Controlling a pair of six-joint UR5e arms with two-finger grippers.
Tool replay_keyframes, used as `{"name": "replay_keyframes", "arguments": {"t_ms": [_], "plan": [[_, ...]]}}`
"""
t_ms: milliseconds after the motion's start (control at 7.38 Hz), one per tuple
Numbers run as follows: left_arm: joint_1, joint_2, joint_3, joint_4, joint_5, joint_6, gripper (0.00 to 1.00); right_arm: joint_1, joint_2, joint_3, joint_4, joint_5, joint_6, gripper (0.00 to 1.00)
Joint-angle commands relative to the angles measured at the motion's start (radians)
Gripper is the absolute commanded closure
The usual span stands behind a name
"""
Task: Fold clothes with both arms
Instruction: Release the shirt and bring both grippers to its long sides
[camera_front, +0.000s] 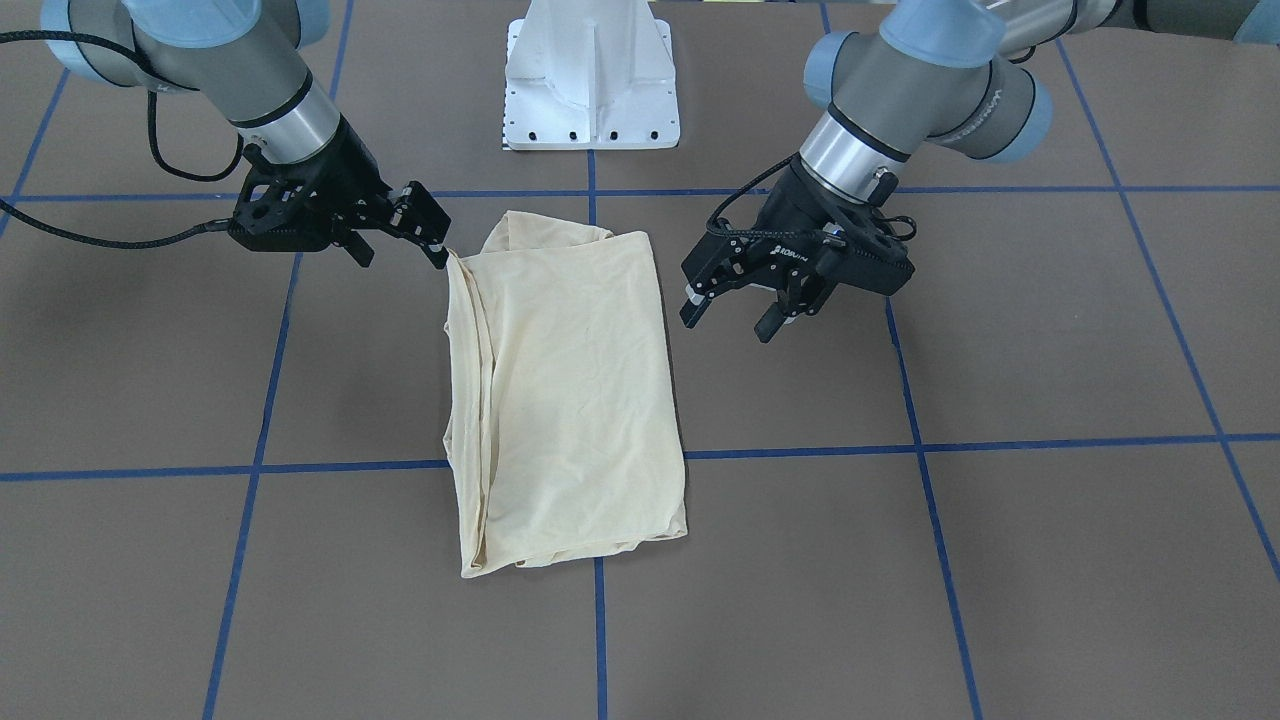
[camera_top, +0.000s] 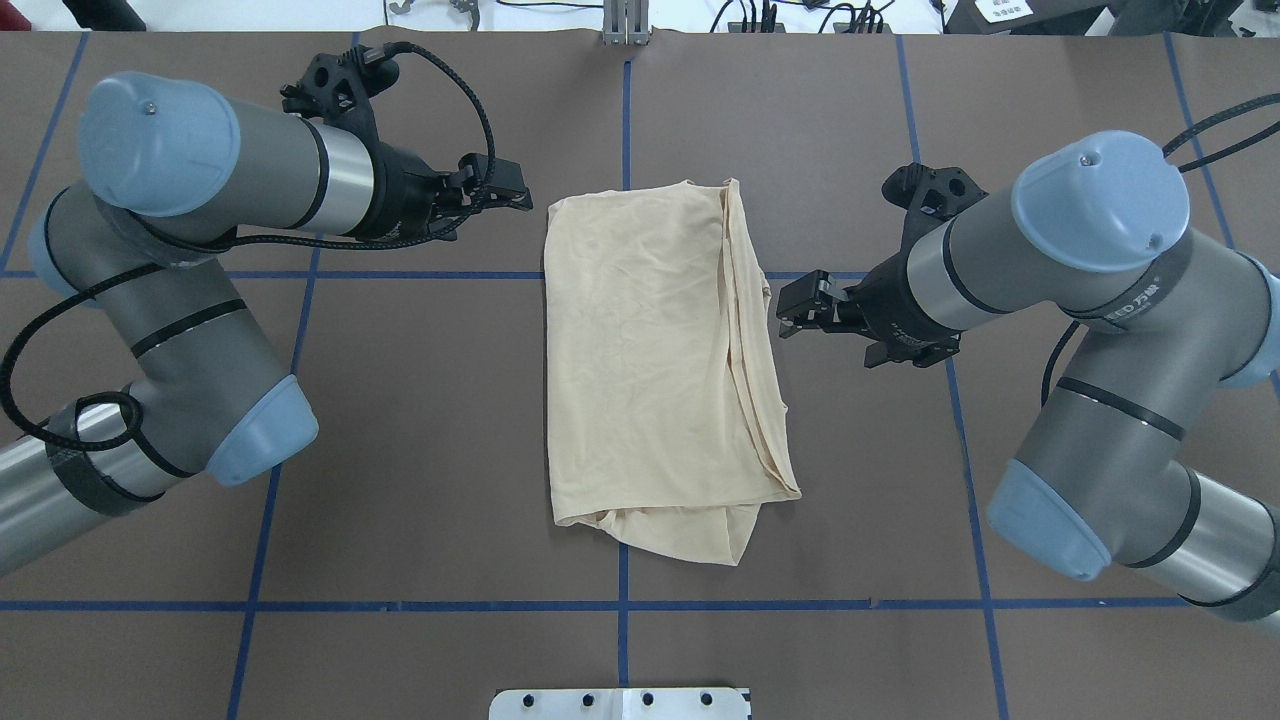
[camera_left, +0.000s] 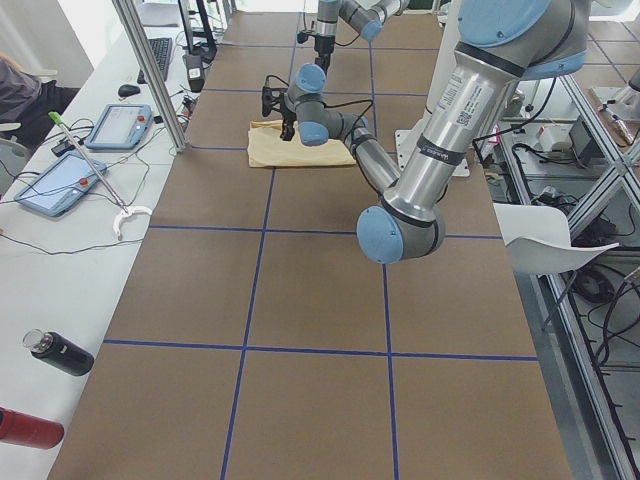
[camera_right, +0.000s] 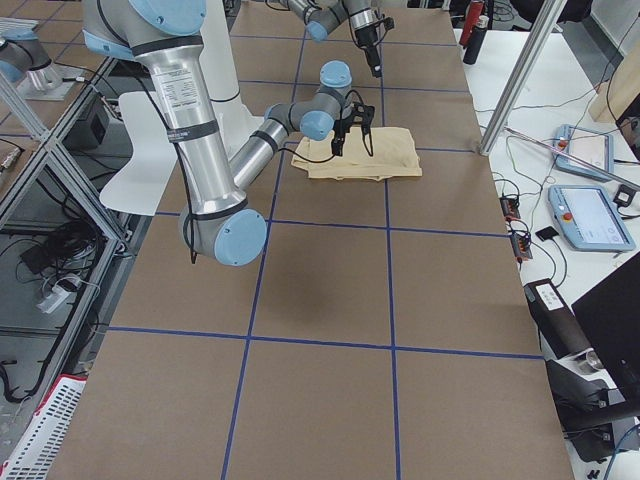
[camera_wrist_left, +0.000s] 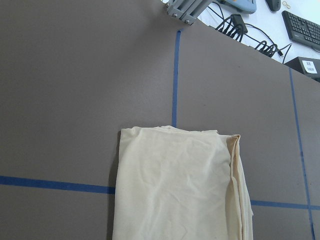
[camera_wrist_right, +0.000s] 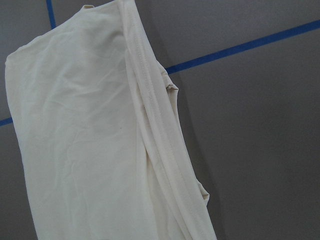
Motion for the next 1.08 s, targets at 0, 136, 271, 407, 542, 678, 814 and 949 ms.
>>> {"name": "replay_keyframes", "arguments": {"t_ms": [0, 136, 271, 407, 542, 678, 814, 949], "plan": [[0.003, 0.003, 0.009, 0.002, 0.0, -0.002, 0.01, -0.014, -0.008, -0.009, -0.002, -0.01, -0.006, 0.0], [0.009, 0.044, -0.006, -0.003, -0.009, -0.053, 0.01, -0.017, -0.009, -0.008, -0.002, -0.01, -0.006, 0.0], [0.01, 0.067, -0.034, -0.007, -0.053, -0.145, 0.01, -0.022, -0.005, -0.008, -0.002, -0.01, -0.006, 0.0], [0.032, 0.103, -0.083, -0.006, -0.049, -0.205, 0.01, -0.04, -0.001, -0.011, -0.002, -0.017, 0.0, 0.0], [0.103, 0.119, -0.092, -0.003, -0.029, -0.274, 0.02, -0.043, 0.001, -0.008, 0.0, -0.047, -0.001, 0.0], [0.191, 0.118, -0.08, -0.001, 0.039, -0.343, 0.02, -0.045, 0.002, -0.005, 0.0, -0.047, 0.0, 0.0], [0.258, 0.121, -0.074, -0.003, 0.075, -0.402, 0.02, -0.046, 0.002, -0.003, 0.0, -0.047, 0.0, 0.0], [0.303, 0.11, -0.06, -0.003, 0.102, -0.489, 0.02, -0.048, 0.004, -0.005, 0.002, -0.046, 0.0, 0.0]]}}
